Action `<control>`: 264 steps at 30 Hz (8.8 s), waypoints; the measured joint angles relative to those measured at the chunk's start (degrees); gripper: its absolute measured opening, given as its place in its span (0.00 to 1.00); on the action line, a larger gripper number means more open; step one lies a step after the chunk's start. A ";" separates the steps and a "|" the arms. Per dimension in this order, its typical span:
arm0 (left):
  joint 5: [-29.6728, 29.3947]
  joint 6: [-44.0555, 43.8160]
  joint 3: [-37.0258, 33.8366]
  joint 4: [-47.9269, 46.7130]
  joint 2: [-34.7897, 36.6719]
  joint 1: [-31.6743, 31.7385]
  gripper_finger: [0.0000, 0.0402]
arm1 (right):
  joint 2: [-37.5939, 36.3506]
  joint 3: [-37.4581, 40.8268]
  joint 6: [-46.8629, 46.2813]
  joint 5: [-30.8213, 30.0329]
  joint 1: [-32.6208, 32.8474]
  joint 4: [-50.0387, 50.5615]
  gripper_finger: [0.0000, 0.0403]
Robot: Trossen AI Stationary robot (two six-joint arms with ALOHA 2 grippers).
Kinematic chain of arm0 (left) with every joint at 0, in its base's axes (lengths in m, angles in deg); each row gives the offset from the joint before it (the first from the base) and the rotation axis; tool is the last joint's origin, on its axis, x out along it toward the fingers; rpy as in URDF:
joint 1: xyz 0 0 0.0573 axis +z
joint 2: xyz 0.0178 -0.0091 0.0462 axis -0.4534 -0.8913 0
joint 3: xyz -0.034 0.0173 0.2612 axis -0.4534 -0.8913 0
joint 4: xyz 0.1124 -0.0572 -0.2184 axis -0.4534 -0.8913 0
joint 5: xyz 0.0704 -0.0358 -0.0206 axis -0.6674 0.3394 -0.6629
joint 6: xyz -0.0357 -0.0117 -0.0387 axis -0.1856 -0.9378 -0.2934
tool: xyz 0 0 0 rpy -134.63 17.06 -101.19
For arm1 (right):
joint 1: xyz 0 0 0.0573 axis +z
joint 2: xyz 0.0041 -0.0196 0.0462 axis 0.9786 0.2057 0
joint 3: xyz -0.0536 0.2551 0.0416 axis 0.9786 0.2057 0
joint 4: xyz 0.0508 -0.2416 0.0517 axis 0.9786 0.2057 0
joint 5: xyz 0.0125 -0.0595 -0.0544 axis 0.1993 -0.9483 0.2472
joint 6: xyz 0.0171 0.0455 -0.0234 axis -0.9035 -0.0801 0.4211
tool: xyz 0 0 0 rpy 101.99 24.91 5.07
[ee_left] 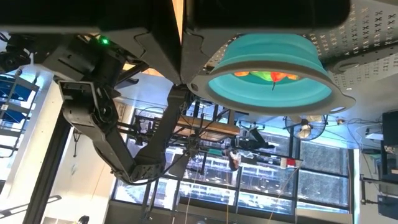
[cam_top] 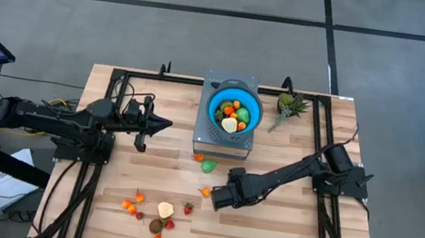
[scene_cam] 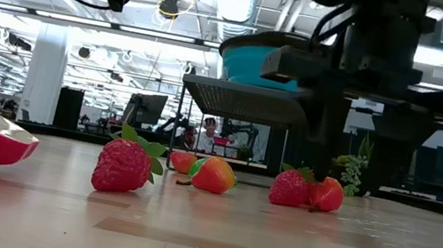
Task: Pick & Place Fruit
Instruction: Put the peach into the strainer bowl, then put the strawberry into the strainer bowl
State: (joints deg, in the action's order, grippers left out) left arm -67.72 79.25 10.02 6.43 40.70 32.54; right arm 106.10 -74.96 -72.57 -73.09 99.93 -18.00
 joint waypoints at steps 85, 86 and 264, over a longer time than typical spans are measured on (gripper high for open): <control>-0.01 0.00 0.02 -0.83 0.00 0.00 0.00 | -6.90 5.62 -3.05 -4.79 3.36 -6.02 0.22; -0.02 0.00 0.00 -0.83 0.00 0.00 0.00 | -8.36 5.62 -3.05 -5.88 3.43 -6.02 0.22; -2.16 -0.10 0.02 -0.85 -0.02 0.00 0.00 | -10.01 5.57 30.27 -7.72 0.97 -7.93 0.01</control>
State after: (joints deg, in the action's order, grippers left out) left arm -69.89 79.15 10.04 5.57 40.68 32.54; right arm 96.09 -69.39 -42.30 -80.81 100.90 -25.93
